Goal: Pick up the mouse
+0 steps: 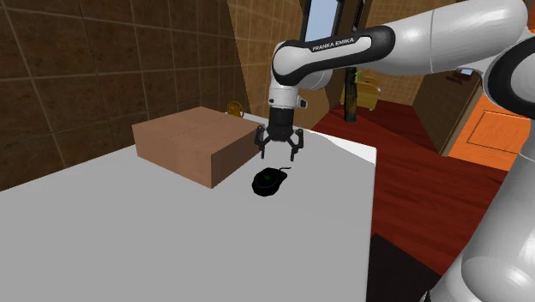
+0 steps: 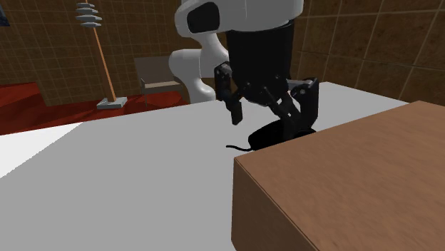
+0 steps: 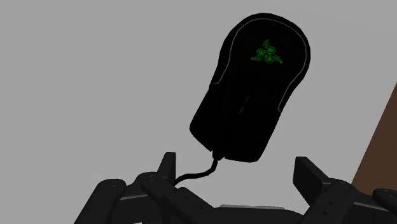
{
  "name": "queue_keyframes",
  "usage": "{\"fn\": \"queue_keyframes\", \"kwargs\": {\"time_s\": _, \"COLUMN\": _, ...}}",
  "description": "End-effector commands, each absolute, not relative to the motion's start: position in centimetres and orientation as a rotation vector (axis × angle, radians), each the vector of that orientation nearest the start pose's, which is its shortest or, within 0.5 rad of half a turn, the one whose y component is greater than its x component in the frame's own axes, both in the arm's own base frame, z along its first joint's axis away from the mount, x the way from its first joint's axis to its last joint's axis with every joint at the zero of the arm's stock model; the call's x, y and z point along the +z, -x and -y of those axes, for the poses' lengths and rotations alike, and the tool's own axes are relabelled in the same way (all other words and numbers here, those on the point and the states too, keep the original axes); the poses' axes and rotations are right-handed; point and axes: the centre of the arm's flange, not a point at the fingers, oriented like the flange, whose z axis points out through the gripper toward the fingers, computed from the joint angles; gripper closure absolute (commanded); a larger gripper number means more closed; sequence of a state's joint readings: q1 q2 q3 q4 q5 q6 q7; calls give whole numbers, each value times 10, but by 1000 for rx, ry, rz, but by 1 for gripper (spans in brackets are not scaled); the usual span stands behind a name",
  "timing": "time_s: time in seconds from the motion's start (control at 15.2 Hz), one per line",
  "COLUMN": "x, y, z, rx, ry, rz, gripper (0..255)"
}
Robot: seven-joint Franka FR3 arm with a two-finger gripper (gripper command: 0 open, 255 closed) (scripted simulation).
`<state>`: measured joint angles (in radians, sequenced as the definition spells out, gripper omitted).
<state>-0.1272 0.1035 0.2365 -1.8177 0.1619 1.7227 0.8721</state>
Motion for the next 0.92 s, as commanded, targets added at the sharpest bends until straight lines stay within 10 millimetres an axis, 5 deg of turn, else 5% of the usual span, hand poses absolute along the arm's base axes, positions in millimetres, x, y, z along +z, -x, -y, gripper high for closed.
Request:
{"fn": "queue_keyframes", "kwargs": {"time_s": 0.0, "x": 451, "y": -566, "z": -73, "rx": 401, "ry": 2795, "rz": -1208, "gripper": 0}}
{"fn": "queue_keyframes", "kwargs": {"time_s": 0.46, "x": 427, "y": -566, "z": -73, "rx": 401, "ry": 2795, "rz": -1208, "gripper": 0}}
{"fn": "queue_keyframes", "kwargs": {"time_s": 0.53, "x": 427, "y": -566, "z": -73, "rx": 401, "ry": 2795, "rz": -1208, "gripper": 255}}
{"fn": "queue_keyframes", "kwargs": {"time_s": 0.86, "x": 427, "y": -566, "z": -73, "rx": 401, "ry": 2795, "rz": -1208, "gripper": 255}}
